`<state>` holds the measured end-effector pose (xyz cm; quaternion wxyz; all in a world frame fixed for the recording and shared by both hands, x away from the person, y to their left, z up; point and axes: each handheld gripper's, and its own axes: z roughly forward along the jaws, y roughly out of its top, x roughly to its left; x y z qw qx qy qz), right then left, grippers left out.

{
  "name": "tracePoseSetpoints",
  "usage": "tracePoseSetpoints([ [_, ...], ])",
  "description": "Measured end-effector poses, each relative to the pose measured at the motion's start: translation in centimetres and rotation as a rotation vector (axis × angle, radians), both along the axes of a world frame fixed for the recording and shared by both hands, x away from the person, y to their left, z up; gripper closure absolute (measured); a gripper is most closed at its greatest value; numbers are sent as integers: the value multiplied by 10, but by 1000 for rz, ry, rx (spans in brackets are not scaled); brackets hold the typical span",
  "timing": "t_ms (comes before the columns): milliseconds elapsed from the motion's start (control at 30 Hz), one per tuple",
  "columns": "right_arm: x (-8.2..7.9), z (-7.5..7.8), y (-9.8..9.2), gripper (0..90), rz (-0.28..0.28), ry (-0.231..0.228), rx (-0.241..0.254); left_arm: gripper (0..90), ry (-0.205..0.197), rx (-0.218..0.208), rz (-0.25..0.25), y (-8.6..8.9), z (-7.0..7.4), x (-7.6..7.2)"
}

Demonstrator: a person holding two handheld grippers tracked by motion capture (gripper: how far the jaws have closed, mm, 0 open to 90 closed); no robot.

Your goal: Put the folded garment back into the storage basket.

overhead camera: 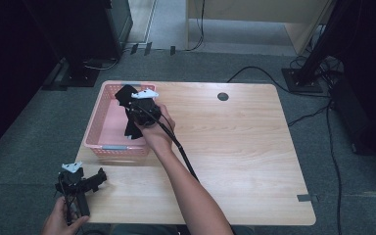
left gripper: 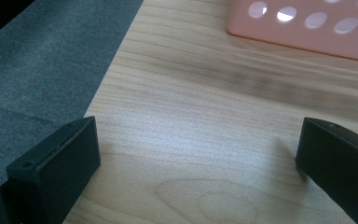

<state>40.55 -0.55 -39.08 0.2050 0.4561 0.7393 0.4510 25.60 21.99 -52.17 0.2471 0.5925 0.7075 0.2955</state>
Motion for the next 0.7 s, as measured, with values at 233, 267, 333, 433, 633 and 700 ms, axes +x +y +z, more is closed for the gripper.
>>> tracePoseSetpoints([
  [233, 2, -1, 10, 675, 11, 5, 6, 0, -1, 0, 1, 0, 0, 0],
  [267, 2, -1, 11, 675, 12, 6, 5, 0, -1, -1, 1, 0, 0, 0],
  [333, 3, 0, 13, 674, 12, 7, 10, 0, -1, 0, 1, 0, 0, 0],
  [433, 5, 1, 17, 674, 13, 8, 9, 0, -2, -1, 2, 0, 0, 0],
  [633, 9, 2, 25, 672, 21, 9, 21, 0, -2, -1, 2, 0, 0, 0],
  [700, 9, 2, 28, 671, 26, 9, 24, 0, -2, -1, 2, 0, 0, 0],
])
